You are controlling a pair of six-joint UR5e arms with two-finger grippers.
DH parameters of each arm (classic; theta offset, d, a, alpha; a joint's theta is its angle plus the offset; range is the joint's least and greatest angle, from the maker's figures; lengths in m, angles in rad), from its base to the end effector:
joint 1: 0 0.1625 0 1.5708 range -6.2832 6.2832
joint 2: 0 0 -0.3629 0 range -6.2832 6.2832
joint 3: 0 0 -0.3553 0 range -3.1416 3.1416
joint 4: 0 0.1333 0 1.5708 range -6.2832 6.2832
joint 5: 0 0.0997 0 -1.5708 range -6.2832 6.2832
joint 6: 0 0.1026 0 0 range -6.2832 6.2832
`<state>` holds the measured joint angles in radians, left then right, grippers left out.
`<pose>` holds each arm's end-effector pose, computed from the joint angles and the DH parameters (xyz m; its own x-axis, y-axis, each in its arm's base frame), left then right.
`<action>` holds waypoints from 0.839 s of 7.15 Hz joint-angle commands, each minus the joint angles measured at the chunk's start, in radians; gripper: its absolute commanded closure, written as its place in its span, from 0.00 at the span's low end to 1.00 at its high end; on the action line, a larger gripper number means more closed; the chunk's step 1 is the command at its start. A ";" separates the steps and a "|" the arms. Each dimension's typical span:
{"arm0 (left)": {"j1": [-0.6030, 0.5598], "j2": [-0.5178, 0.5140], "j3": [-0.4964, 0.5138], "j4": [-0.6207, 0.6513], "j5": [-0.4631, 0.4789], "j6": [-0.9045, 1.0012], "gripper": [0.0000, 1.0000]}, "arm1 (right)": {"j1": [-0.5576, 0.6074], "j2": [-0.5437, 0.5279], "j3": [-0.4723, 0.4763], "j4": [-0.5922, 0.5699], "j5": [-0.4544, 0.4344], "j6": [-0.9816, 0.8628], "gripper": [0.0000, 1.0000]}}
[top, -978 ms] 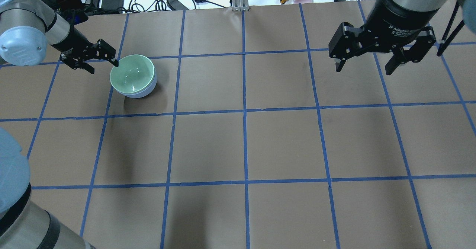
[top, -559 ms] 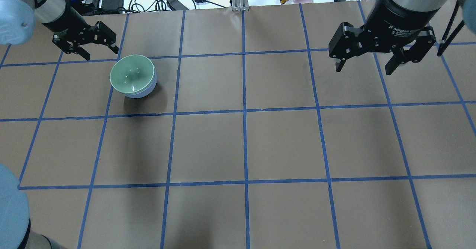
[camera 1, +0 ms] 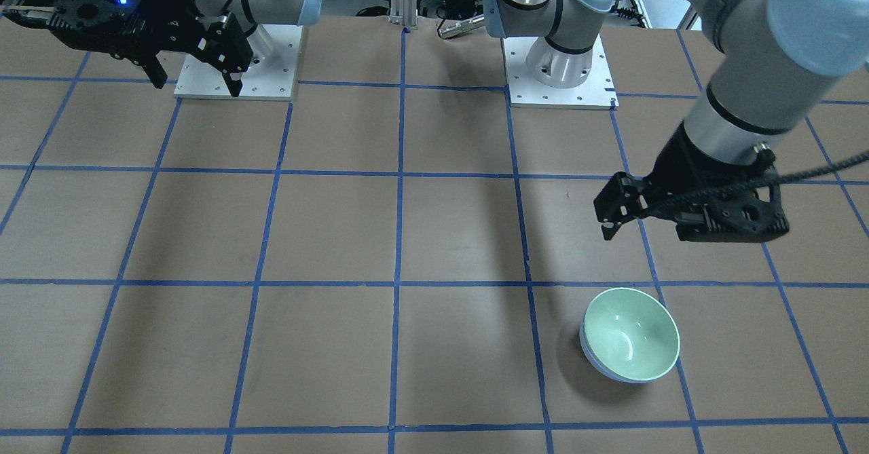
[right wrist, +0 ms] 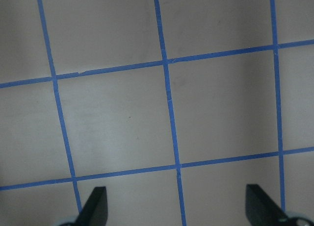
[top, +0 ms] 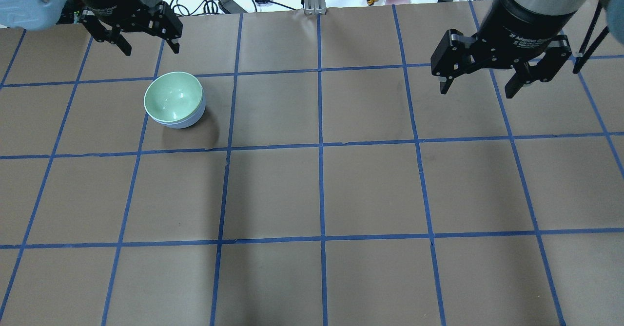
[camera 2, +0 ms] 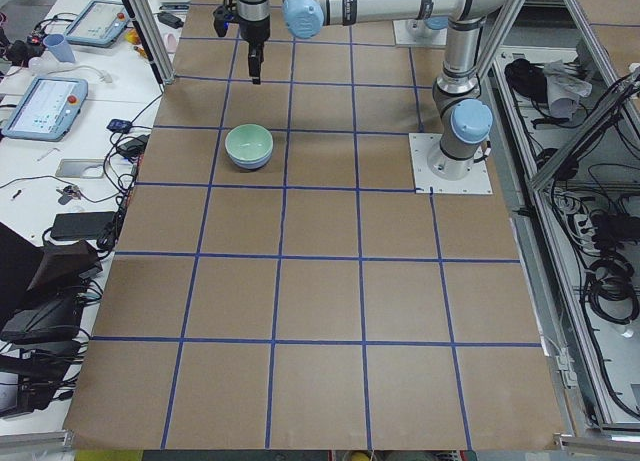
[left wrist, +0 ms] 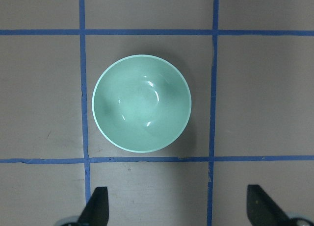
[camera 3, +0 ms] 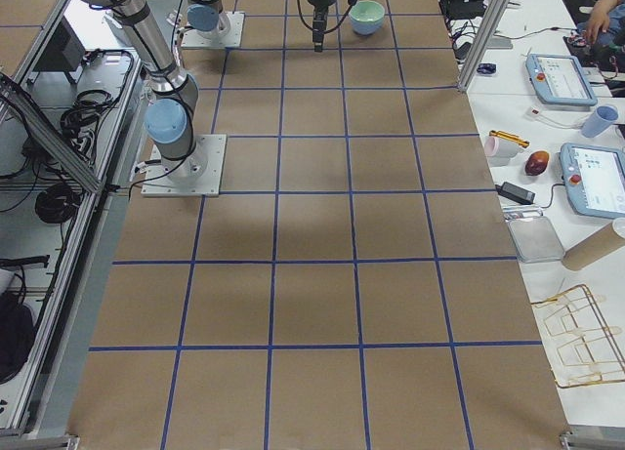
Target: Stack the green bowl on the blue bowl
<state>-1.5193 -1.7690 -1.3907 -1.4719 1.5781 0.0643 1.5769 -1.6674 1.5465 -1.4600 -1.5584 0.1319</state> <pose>-0.1049 -0.5405 0.4176 -0.9999 0.0120 -0.0125 0.0130 0.9967 -0.0801 0.1371 -0.4176 0.4650 -0.9920 0.1253 -0.0136 0.1255 0.9921 -0.0084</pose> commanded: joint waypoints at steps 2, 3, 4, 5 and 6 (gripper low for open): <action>-0.071 0.121 -0.051 -0.111 0.005 -0.032 0.00 | 0.000 0.000 0.000 0.001 0.000 0.000 0.00; -0.070 0.140 -0.072 -0.110 0.000 -0.032 0.00 | 0.000 0.000 0.000 0.000 0.000 0.000 0.00; -0.070 0.141 -0.089 -0.093 -0.003 -0.026 0.00 | 0.000 0.000 0.000 0.000 0.000 0.000 0.00; -0.070 0.143 -0.090 -0.091 -0.001 -0.021 0.00 | 0.000 0.000 0.000 0.000 0.000 0.000 0.00; -0.067 0.143 -0.090 -0.091 -0.003 -0.023 0.00 | 0.000 0.000 0.000 0.000 0.000 0.000 0.00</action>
<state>-1.5884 -1.6280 -1.4772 -1.5650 1.5766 0.0404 1.5769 -1.6674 1.5462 -1.4603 -1.5585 0.1319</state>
